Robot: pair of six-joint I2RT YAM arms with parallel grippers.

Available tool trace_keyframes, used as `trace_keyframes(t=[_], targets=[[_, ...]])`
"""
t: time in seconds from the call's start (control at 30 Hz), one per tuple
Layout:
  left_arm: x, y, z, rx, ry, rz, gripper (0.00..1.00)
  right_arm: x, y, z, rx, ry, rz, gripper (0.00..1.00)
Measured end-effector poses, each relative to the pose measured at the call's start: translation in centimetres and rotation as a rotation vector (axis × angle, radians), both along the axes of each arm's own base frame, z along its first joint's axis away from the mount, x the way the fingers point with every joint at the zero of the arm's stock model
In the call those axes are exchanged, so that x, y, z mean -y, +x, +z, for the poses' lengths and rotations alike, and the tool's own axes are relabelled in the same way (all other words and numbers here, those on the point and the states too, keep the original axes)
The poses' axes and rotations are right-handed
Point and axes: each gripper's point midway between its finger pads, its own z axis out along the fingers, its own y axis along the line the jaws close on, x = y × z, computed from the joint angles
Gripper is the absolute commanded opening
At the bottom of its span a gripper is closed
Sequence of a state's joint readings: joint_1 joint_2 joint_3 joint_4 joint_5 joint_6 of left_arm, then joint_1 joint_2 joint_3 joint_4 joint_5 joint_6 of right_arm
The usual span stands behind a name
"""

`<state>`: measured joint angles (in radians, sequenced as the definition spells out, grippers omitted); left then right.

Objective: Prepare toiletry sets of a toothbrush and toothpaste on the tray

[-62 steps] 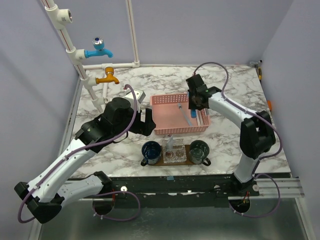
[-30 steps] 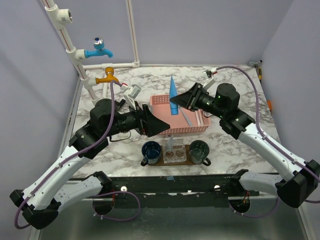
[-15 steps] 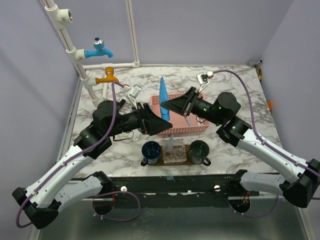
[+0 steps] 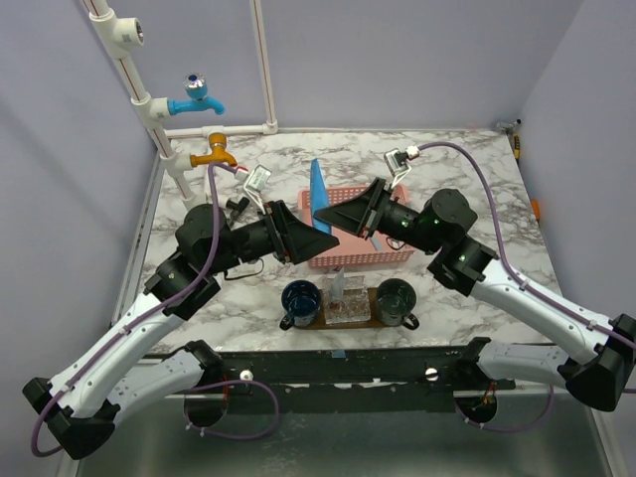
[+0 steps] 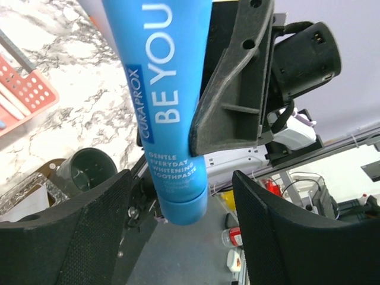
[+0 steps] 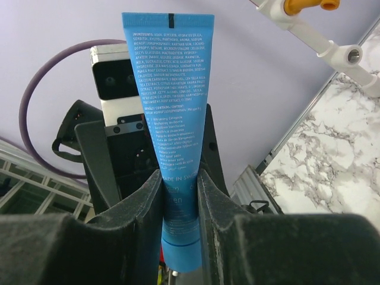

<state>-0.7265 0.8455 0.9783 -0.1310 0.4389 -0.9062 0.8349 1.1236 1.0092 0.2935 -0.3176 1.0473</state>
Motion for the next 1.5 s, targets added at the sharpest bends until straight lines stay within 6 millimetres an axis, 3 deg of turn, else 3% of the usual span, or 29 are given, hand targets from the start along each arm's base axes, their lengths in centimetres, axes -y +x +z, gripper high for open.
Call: trace_keyframes(t=[0.27,0.5,0.7,0.83,1.2,1.5], targets=[[-0.1,-0.1,1.2,0.017,-0.052,0.002,0.5,-0.2,-0.4,-0.5,-0.008,-0.004,0.001,0.27],[-0.1,0.0,0.7,0.001,-0.052,0.005,0.31,-0.2,-0.6,-0.4,-0.007,0.004,-0.008,0.27],[-0.2,-0.1,0.6,-0.001,-0.058,0.006,0.01,-0.3,-0.8,-0.4,-0.004,0.011,-0.01,0.34],[-0.2,-0.2,0.6,0.003,-0.058,0.005,0.0,-0.3,-0.9,-0.3,-0.003,0.012,-0.013,0.46],[-0.7,-0.4,-1.1,0.019,0.018,0.006,0.0,0.2,0.2,-0.9,0.037,-0.105,-0.086,0.56],[-1.9,-1.0,-6.7,0.001,0.245,-0.01,0.0,1.8,0.8,0.7,0.11,-0.237,-0.16,0.59]])
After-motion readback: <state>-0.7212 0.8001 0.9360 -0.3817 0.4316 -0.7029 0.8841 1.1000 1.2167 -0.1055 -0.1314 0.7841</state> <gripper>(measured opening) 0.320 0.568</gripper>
